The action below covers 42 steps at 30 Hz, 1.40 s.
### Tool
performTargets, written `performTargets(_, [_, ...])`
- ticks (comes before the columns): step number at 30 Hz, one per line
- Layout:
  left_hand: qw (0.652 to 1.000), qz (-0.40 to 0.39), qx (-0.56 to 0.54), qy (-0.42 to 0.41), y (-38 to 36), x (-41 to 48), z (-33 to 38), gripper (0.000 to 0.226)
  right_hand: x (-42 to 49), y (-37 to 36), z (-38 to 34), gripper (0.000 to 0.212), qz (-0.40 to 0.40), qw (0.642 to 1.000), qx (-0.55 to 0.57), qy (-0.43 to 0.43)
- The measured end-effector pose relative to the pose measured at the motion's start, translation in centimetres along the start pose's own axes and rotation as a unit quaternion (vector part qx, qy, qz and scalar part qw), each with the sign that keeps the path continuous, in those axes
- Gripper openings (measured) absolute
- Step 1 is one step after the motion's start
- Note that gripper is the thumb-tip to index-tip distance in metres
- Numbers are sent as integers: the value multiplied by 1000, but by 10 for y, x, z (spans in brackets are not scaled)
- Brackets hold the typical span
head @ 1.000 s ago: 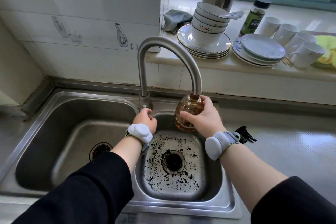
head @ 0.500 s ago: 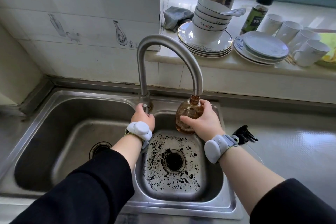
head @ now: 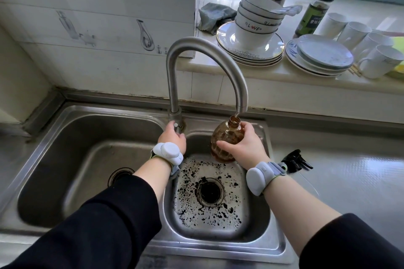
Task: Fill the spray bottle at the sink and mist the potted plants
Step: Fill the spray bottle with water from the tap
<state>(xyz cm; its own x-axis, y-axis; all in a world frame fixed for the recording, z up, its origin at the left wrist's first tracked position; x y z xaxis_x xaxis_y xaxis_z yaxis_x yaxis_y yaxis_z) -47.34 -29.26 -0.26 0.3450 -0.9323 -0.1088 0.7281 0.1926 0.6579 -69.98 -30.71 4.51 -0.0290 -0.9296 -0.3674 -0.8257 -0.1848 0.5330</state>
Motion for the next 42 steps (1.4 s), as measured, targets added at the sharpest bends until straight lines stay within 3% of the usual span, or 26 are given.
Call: performTargets(42, [998,-14,56,-39,3,29,-9,33,7,-11,2,83,10,1000,15,-7])
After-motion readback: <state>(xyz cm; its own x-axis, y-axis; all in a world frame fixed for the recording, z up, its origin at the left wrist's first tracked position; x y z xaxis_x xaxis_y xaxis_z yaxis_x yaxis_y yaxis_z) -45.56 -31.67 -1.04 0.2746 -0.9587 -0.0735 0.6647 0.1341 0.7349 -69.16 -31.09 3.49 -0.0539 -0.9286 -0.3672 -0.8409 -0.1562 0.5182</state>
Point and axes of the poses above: each hand's wrist, its own x-axis towards the middle knuckle, its own y-axis out of the back of the hand, z = x × y, the point moved 7 cm from there along x, towards the middle knuckle, and after that the axes turned 13 degrees about -y, right-handed, at the moved point
